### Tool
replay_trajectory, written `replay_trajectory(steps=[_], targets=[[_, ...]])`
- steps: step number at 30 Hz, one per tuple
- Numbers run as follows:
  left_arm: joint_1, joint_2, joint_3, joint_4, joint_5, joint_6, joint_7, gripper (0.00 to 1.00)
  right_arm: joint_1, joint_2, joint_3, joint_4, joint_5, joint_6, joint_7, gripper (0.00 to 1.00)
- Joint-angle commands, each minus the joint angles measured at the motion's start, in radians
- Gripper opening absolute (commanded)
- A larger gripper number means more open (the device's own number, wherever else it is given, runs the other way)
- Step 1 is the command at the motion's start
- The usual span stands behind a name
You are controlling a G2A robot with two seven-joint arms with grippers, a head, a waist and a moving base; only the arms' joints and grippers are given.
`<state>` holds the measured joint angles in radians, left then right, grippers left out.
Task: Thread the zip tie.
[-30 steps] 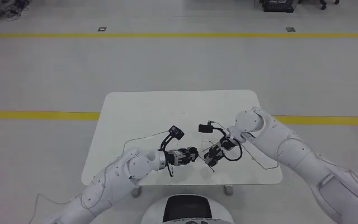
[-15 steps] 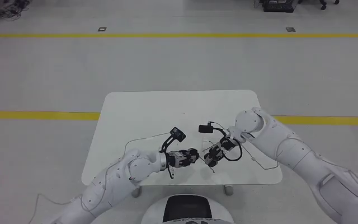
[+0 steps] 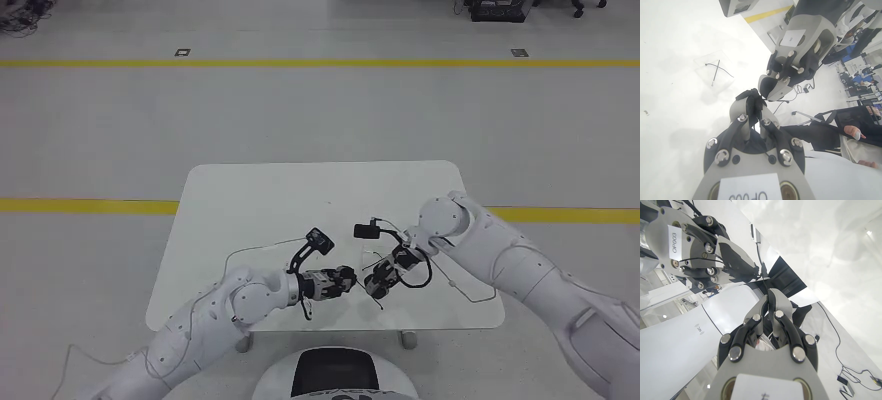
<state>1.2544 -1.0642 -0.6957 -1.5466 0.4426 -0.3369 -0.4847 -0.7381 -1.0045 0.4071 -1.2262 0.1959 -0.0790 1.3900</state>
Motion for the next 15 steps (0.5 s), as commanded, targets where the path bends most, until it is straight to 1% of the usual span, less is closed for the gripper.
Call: replay_trajectory(steps=[1,15], targets=[[0.000,0.000,0.001,-0.002,0.001,0.000,-0.001,0.00,0.002,-0.001,-0.002,0.002,0.002,-0.001,0.000,0.00],[-0.002,0.002,0.004,-0.004,-0.002,-0.001,-0.005,0.00,0.006,-0.004,-0.002,0.001,0.001,-0.005,0.000,0.00]])
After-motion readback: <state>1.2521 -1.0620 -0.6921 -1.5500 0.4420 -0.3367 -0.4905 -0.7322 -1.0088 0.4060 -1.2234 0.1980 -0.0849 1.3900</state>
